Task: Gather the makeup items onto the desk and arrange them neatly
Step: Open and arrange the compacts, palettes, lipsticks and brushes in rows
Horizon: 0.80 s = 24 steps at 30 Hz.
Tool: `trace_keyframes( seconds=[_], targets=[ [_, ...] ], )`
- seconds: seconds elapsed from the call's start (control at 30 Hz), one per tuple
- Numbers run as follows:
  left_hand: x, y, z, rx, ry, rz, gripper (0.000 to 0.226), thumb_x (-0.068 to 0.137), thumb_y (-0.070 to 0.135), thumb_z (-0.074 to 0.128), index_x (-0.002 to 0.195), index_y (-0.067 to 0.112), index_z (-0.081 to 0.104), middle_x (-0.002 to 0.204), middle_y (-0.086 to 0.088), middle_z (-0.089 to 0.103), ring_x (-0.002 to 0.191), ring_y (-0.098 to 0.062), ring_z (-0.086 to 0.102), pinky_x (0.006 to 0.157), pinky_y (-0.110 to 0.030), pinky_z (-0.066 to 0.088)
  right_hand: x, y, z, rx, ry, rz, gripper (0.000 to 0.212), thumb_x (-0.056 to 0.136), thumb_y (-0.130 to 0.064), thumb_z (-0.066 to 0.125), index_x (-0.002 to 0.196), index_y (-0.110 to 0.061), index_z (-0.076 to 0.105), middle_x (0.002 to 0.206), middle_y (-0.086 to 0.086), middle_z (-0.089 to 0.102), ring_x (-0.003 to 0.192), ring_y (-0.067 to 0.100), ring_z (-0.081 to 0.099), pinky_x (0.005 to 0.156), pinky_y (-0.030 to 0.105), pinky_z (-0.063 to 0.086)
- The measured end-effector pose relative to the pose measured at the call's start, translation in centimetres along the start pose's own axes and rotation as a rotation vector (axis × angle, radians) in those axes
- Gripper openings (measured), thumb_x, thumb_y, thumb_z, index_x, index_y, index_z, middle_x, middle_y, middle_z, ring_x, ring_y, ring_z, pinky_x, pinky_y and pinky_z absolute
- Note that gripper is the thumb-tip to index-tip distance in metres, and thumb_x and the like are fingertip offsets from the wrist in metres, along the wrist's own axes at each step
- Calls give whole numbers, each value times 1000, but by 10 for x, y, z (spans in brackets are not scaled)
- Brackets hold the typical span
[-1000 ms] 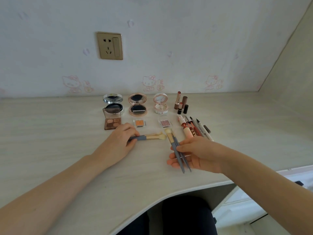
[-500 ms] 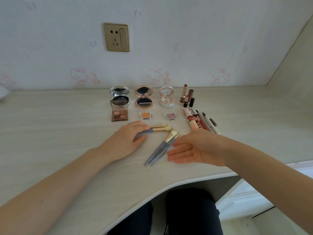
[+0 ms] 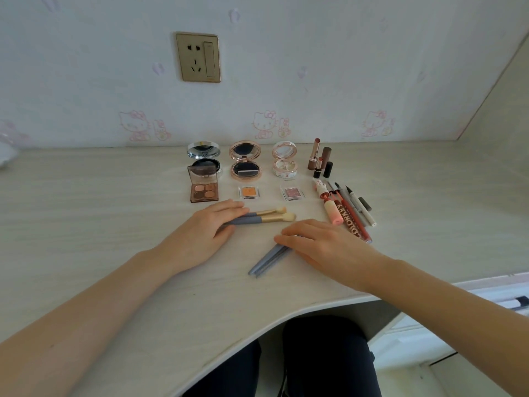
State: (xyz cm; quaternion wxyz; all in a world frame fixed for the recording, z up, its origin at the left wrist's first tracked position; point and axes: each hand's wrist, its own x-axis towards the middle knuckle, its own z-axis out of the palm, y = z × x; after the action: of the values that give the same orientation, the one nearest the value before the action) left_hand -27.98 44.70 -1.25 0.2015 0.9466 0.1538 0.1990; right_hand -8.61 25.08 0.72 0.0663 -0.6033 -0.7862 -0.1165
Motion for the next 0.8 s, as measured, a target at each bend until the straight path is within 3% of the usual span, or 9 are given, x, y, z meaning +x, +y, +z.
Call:
trace_keyframes(
  seconds=[0.17,0.27,0.37,0.43,0.47,0.57,0.7,0.8],
  targets=[
    [-3,-10,0,3,-21,5,43,96,-2,44,132,19,57,138,7,50,136,-5,34,107,-2,14,3,2,9,-76,52,-66,51,80,-4,69,128,-15,57,111,7,63,98,25,61,75,39,55],
    [2,-13,4,7,-27,-7,41,97,-4,41,131,14,57,139,1,52,138,-11,33,109,-7,14,12,-3,15,-134,130,-60,50,77,-5,69,125,-16,60,105,5,64,91,25,62,68,35,52],
    [11,-12,4,17,-40,-11,42,97,-4,39,132,12,56,140,-2,51,139,-14,33,110,-11,14,25,-7,22,-160,147,-1,41,83,-8,51,123,-16,59,104,6,62,86,27,61,64,36,49],
    [14,-9,1,-17,-43,-26,41,97,-3,39,132,12,56,140,-1,50,139,-11,32,108,-6,13,34,-9,25,-165,156,46,41,84,-10,43,121,-16,59,103,6,61,82,28,60,61,36,50],
    [14,-7,-1,-43,-37,-37,41,98,-2,40,132,13,56,141,1,50,138,-8,31,107,-3,12,36,-9,26,-163,158,62,40,83,-9,47,121,-15,59,103,6,61,83,28,60,60,37,50],
    [7,-2,-5,-82,-6,-45,40,98,5,44,134,19,55,140,10,48,138,2,27,106,-1,12,37,-7,27,-102,189,102,44,81,-9,64,124,-13,59,110,7,61,95,29,60,67,40,53],
    [-10,4,-4,-25,-72,-11,41,98,25,49,139,29,47,142,21,39,140,8,18,110,-7,11,25,-8,24,39,247,133,29,92,-17,53,118,-14,64,121,7,60,114,27,55,84,42,51],
    [-16,4,-1,6,-91,11,41,98,28,49,139,30,47,147,21,34,141,7,16,112,-9,10,11,-11,26,60,216,90,26,94,-18,51,114,-15,67,127,9,57,122,27,51,96,41,47]
  ],
)
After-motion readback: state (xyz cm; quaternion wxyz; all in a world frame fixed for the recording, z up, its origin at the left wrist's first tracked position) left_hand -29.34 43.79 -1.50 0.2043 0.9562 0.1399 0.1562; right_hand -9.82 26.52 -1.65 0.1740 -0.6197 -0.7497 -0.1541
